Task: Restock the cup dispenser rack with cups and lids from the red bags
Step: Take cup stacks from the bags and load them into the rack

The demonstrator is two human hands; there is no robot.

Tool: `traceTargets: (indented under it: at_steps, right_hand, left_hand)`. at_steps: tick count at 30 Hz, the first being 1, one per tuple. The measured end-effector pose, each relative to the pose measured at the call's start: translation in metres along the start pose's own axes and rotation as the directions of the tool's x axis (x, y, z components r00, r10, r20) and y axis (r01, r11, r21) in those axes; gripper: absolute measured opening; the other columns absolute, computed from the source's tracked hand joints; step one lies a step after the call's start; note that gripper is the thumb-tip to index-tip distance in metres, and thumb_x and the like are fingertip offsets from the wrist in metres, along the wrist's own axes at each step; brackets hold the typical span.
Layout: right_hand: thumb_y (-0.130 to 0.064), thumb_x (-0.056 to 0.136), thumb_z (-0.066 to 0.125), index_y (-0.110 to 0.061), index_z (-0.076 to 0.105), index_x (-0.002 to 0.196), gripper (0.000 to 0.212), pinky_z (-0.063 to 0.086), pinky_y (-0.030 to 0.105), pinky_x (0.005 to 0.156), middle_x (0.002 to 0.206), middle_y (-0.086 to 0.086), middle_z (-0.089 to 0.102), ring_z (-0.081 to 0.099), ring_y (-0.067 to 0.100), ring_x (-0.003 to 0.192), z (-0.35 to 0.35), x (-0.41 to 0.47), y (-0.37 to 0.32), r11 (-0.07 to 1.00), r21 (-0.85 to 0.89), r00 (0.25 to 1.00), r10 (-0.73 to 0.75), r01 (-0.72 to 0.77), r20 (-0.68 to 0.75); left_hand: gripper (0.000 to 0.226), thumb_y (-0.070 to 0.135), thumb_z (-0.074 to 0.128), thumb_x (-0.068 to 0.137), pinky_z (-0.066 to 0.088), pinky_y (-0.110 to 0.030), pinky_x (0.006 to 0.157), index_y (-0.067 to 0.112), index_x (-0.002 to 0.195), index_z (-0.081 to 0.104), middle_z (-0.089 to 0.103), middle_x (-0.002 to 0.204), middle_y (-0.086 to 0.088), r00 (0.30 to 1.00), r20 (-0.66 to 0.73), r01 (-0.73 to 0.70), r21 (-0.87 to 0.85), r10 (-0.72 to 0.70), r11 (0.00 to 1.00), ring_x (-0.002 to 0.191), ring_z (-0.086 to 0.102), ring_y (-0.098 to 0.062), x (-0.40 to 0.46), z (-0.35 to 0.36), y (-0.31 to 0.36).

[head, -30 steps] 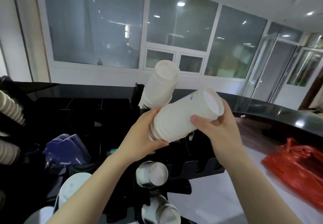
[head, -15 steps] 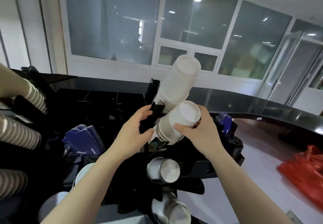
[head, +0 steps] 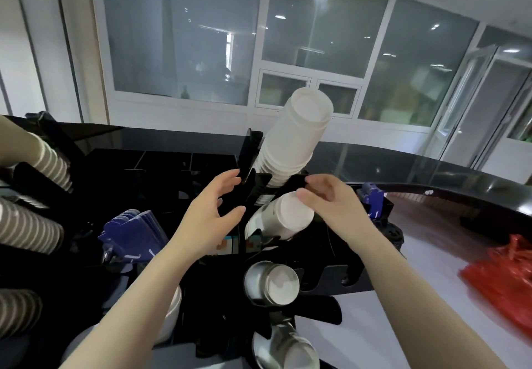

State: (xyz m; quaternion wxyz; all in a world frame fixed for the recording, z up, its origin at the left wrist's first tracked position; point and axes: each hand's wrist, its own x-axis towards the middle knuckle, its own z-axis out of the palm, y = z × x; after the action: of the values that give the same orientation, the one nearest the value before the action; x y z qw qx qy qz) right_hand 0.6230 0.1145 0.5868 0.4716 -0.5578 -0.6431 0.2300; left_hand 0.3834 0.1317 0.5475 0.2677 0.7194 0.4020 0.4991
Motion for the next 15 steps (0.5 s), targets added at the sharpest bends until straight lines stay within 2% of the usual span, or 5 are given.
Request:
traceTargets:
  at_steps: [3,7,10,13,15]
  right_hand:
    - [-0.044,0.071,0.077,-0.036,0.057,0.107,0.043,0.047,0.019,0.074,0.102,-0.014,0.065,0.064,0.000,0.091,-0.012,0.013,-0.011,0.999,0.017,0.976,-0.042,0.046,-0.216]
    - [-0.033,0.067,0.084,-0.034,0.044,0.127,0.072,0.047,0.011,0.077,0.115,-0.020,0.056,0.057,-0.005,0.102,-0.004,0.034,-0.026,0.991,0.034,0.986,-0.121,0.126,-0.115]
    - [-0.027,0.065,0.087,-0.030,0.039,0.133,0.084,0.047,0.017,0.085,0.123,-0.018,0.054,0.052,-0.004,0.110,0.004,0.049,-0.031,0.987,0.024,0.986,-0.156,0.157,-0.053]
    - [-0.018,0.061,0.090,-0.023,0.044,0.130,0.083,0.050,0.025,0.089,0.120,-0.011,0.060,0.057,0.001,0.109,0.008,0.063,-0.036,0.985,0.039,0.986,-0.167,0.166,0.004]
    - [-0.012,0.057,0.088,-0.017,0.051,0.125,0.078,0.052,0.026,0.088,0.115,-0.006,0.064,0.060,0.005,0.106,0.010,0.070,-0.036,0.978,0.055,0.978,-0.205,0.203,0.036]
  left_hand:
    - [0.067,0.025,0.069,0.083,0.035,-0.022,0.104,0.040,0.139,0.037,0.046,0.136,0.023,1.000,-0.012,-0.021,-0.013,0.021,1.000,0.125,0.041,0.009,0.014,-0.001,0.002]
    - [0.086,0.028,0.077,0.075,0.030,-0.024,0.107,0.039,0.144,0.028,0.037,0.143,0.022,0.997,0.061,-0.037,-0.071,0.041,0.997,0.132,0.035,0.006,0.047,0.004,0.009]
    - [0.104,0.031,0.082,0.068,0.027,-0.020,0.106,0.037,0.149,0.017,0.028,0.141,0.028,0.983,0.180,-0.030,-0.078,0.044,0.996,0.133,0.028,0.007,0.071,0.011,0.012]
    - [0.096,0.025,0.082,0.066,0.033,-0.003,0.092,0.050,0.138,0.023,0.039,0.130,0.044,0.967,0.229,-0.095,-0.074,0.110,0.993,0.123,0.036,0.018,0.086,0.019,0.016]
    - [0.091,0.022,0.082,0.066,0.036,-0.001,0.088,0.054,0.131,0.027,0.046,0.124,0.041,0.971,0.194,-0.127,-0.060,0.136,0.990,0.119,0.043,0.015,0.091,0.025,0.016]
